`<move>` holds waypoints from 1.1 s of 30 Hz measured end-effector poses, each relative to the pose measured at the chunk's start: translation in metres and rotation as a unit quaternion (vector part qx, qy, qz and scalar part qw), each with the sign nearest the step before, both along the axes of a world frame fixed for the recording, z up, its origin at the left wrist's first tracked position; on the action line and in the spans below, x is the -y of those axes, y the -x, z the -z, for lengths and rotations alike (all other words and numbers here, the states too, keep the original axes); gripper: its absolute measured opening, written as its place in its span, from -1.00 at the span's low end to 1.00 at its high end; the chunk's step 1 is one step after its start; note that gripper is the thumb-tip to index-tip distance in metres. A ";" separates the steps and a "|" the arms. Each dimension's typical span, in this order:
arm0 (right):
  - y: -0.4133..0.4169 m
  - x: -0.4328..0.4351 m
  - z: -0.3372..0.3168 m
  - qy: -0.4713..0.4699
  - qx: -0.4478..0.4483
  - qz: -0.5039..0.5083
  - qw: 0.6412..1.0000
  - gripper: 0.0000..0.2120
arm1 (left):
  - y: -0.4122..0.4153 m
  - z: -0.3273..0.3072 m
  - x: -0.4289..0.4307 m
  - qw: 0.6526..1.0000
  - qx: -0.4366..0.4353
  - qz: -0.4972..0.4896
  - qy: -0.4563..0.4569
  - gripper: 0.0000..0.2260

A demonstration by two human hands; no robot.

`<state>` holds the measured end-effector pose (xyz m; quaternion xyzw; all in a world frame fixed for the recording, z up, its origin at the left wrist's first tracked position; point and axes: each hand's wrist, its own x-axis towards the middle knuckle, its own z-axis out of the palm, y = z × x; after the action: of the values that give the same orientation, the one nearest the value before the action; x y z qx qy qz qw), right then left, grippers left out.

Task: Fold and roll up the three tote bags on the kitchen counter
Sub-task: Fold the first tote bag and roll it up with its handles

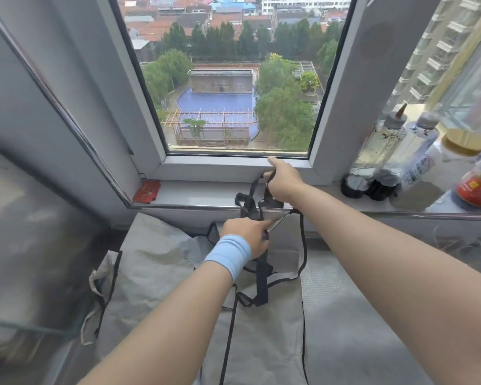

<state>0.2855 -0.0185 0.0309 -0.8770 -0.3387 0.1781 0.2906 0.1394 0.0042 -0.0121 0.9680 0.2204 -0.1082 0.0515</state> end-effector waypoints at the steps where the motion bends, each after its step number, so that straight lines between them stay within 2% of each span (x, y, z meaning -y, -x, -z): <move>1: -0.001 0.006 -0.001 0.010 0.036 0.008 0.999 -0.50 | -0.004 0.002 -0.002 0.998 -0.057 -0.006 0.002 -0.63; 3: -0.005 0.009 -0.003 0.083 0.145 0.023 0.986 -0.65 | -0.009 0.008 -0.006 0.990 -0.119 -0.038 0.062 -0.66; 5: -0.011 0.015 -0.004 0.122 0.215 0.031 0.968 -0.73 | -0.010 0.014 -0.010 0.984 -0.111 -0.079 0.117 -0.69; 6: -0.007 0.020 -0.006 0.110 0.219 0.037 0.969 -0.75 | -0.010 0.013 -0.013 0.984 -0.089 -0.094 0.125 -0.71; 9: -0.001 0.033 0.000 0.073 0.173 0.014 0.982 -0.78 | -0.010 0.002 -0.032 0.980 0.079 -0.142 0.113 -0.72; 12: 0.017 0.048 0.007 0.103 0.046 -0.072 0.991 -0.78 | -0.013 -0.021 -0.054 0.942 0.247 -0.191 0.121 -0.67; 14: 0.034 0.057 0.017 0.116 -0.069 -0.118 0.984 -0.75 | -0.014 -0.031 -0.063 0.940 0.253 -0.178 0.143 -0.60; 16: 0.048 0.061 0.032 0.111 -0.119 -0.137 0.977 -0.76 | -0.011 -0.032 -0.066 0.958 0.206 -0.157 0.125 -0.55; 18: 0.060 0.063 0.045 0.143 -0.111 -0.179 0.967 -0.71 | 0.001 -0.027 -0.063 0.966 0.165 -0.178 0.088 -0.53; 19: 0.066 0.064 0.051 0.166 -0.104 -0.205 0.959 -0.62 | 0.009 -0.023 -0.057 0.965 0.170 -0.190 0.058 -0.55; 21: 0.075 0.070 0.064 0.161 -0.102 -0.222 0.956 -0.46 | 0.027 -0.013 -0.037 0.950 0.258 -0.174 0.009 -0.67; 23: 0.080 0.080 0.071 0.080 -0.078 -0.154 0.982 -0.49 | 0.041 -0.001 -0.014 0.944 0.307 -0.110 0.044 -0.80; 25: 0.074 0.092 0.075 0.016 -0.030 -0.038 0.999 -0.64 | 0.047 0.014 0.008 0.969 0.229 -0.020 0.095 -0.86; 27: 0.064 0.107 0.077 0.025 -0.002 0.015 1.000 -0.73 | 0.044 0.029 0.027 0.986 0.121 0.064 0.090 -0.84; 30: 0.053 0.129 0.077 0.135 0.048 0.011 0.990 -0.80 | 0.031 0.048 0.047 0.988 0.053 0.081 0.120 -0.67; 33: 0.049 0.149 0.078 0.324 -0.046 -0.006 0.945 -0.81 | 0.018 0.063 0.056 0.991 0.003 0.062 0.118 -0.52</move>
<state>0.2366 -0.1676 -0.0468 -0.9125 -0.2545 0.3203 0.0051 0.1214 -0.0516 -0.0754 0.9673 0.1455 -0.1333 0.1592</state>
